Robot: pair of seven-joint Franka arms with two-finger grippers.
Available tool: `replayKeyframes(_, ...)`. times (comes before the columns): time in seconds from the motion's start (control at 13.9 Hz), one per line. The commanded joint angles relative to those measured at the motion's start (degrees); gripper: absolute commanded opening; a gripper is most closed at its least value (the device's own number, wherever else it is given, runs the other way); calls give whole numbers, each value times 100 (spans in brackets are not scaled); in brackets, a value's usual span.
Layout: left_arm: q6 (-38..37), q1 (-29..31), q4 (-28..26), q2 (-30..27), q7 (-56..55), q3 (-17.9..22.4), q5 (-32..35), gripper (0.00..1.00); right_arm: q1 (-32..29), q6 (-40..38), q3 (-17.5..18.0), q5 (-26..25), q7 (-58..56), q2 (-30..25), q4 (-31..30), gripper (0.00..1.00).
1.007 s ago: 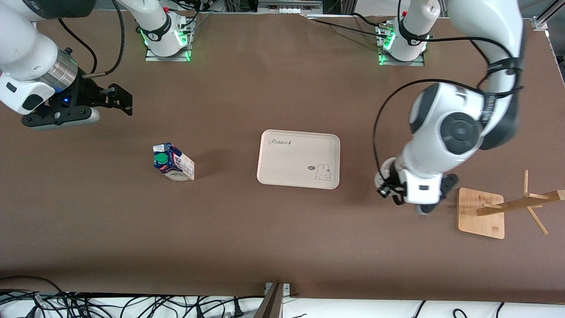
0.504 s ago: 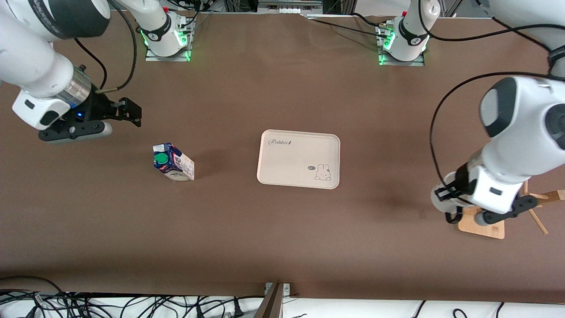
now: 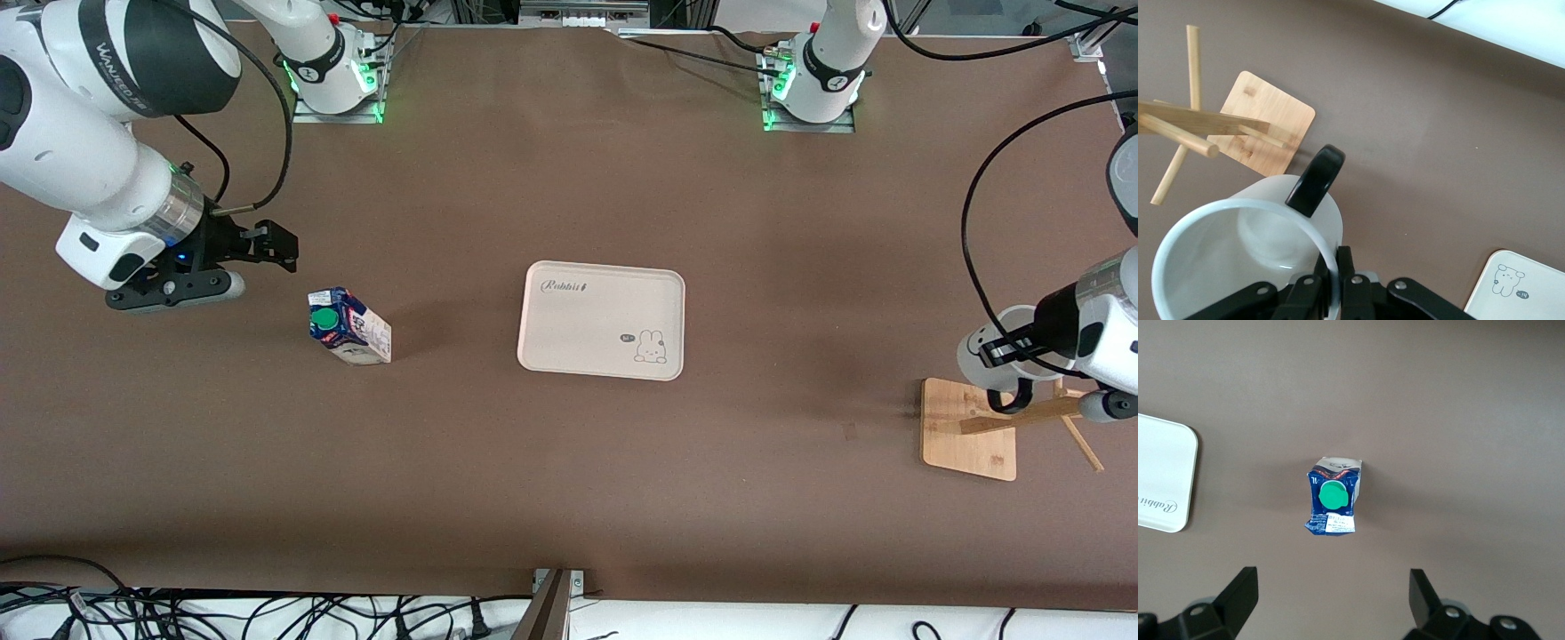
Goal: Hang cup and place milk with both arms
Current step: 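Hang the mug handle on a mug tree peg with the left gripper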
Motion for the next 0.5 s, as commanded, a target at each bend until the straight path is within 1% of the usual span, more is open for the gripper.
replayKeyframes(0.0, -84, 257, -8, -50, 121, -54, -142, 0, 32, -1, -8, 63, 9, -73, 20, 100)
replayKeyframes(0.14, -49, 556, 1, -6, 121, -46, -642, 0, 32, 8, -8, 54, 18, -47, 90, 100)
replayKeyframes(0.43, -14, 689, 1, 29, 420, -37, -671, 0, 41, 17, -8, -68, 44, -12, 125, 100)
